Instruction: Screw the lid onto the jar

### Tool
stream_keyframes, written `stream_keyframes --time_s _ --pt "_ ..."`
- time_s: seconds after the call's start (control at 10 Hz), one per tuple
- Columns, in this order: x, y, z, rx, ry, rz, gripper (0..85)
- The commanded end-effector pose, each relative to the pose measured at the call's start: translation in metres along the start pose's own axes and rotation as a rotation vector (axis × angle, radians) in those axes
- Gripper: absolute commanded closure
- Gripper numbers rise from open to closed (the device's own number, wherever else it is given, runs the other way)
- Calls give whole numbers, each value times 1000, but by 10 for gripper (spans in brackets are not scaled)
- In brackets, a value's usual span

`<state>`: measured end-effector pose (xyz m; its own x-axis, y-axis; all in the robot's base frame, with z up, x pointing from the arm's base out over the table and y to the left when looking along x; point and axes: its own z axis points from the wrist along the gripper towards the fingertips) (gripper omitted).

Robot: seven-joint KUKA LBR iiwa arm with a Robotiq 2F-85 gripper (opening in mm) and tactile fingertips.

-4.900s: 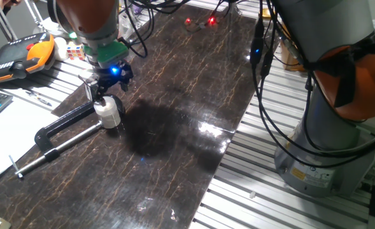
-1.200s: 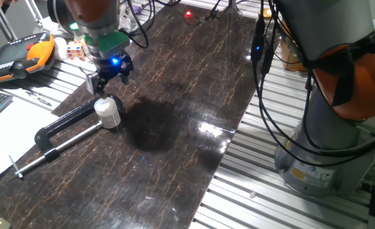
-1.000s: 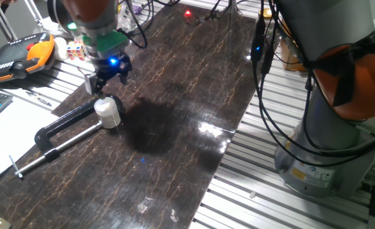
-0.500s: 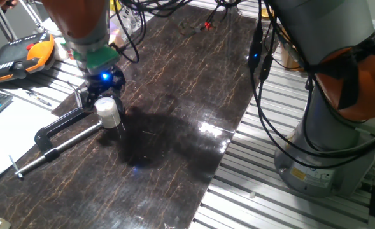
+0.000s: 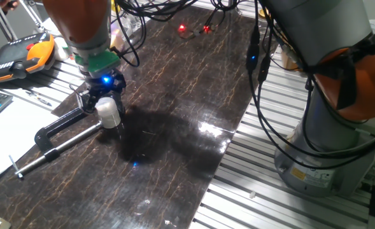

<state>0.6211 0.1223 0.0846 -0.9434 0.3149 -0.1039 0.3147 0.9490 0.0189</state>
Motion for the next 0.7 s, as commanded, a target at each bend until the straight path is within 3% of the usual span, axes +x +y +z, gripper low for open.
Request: stream_keyframes --time_s 0.0,0.3,0.6 --pt "0 0 1 0 0 3 0" --pt "0 -1 4 1 -2 7 0" --pt "1 0 4 0 -5 6 90"
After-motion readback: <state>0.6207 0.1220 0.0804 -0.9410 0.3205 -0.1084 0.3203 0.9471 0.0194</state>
